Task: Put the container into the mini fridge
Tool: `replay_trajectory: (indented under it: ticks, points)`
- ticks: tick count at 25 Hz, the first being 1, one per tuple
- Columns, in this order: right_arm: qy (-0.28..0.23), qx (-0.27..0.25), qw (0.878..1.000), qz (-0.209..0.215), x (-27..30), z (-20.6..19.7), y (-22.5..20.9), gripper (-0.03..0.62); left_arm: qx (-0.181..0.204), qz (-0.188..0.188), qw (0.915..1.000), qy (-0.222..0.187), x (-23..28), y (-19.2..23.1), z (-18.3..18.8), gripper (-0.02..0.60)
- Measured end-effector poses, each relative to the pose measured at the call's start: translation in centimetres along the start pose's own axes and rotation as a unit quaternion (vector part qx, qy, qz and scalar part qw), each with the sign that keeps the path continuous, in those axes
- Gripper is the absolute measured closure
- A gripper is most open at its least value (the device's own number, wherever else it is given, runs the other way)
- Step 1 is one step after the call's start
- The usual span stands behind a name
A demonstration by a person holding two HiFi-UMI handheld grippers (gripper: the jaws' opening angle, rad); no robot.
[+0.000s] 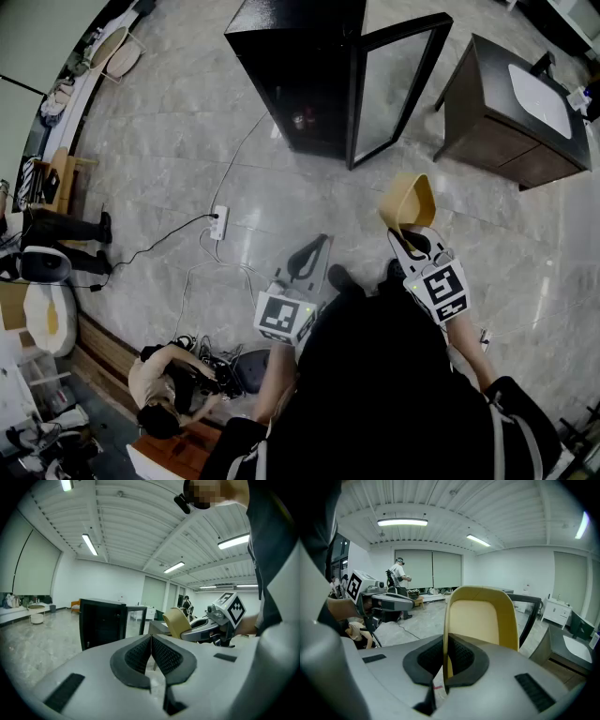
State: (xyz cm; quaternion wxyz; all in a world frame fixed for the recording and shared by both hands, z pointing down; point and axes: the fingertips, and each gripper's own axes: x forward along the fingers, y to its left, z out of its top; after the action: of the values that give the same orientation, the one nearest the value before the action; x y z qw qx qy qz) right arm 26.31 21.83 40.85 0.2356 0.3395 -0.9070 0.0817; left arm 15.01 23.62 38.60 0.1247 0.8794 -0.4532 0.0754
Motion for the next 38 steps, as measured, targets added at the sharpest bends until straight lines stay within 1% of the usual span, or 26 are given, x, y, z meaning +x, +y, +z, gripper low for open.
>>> replay_trajectory:
  ticks: [7, 11, 13, 16, 21, 24, 28, 31, 35, 38]
  points:
    - [-0.001, -0.009, 1.0, 0.002, -0.3, -0.1, 0.9, 0.574, -0.001, 0.01, 0.9999, -0.005, -1.4, 0.1, -0.6, 0.548]
    - [0.014, -0.015, 1.0, 0.012, 0.1, 0.0, 1.7, 0.574, -0.003, 0.013, 0.9999, -0.008, -1.8, 0.8, -0.6, 0.548]
    - [0.028, -0.016, 0.999, 0.022, 0.5, -0.4, 2.1, 0.574, -0.004, 0.009, 0.9999, -0.01, -2.1, 1.1, -0.6, 0.548]
    - [0.046, -0.021, 0.998, 0.024, 1.3, -0.8, 2.4, 0.574, -0.003, 0.007, 0.9999, -0.01, -2.4, 1.6, -0.7, 0.548]
    - [0.045, 0.012, 0.998, 0.038, 2.5, -1.0, 2.7, 0.574, -0.015, 0.021, 0.9997, 0.0, -2.9, 2.9, -1.7, 0.548]
    - [0.06, 0.017, 0.996, 0.057, 3.9, -1.3, 2.9, 0.574, -0.03, 0.034, 0.9989, 0.005, -3.0, 3.9, -2.4, 0.548]
    - [0.059, 0.025, 0.994, 0.084, 7.0, -0.1, 3.3, 0.574, -0.044, 0.051, 0.9977, 0.005, -3.4, 6.1, -2.9, 0.548]
    - [0.056, 0.03, 0.994, 0.094, 10.2, 1.0, 2.9, 0.573, -0.048, 0.066, 0.9966, 0.015, -3.3, 8.5, -3.0, 0.548]
    - [0.061, 0.029, 0.992, 0.105, 14.5, 2.9, 2.2, 0.574, -0.047, 0.082, 0.9954, 0.016, -2.9, 12.4, -1.8, 0.548]
    - [0.055, 0.029, 0.992, 0.109, 17.9, 5.4, 1.5, 0.573, -0.036, 0.086, 0.9955, 0.016, -2.0, 15.9, -0.2, 0.548]
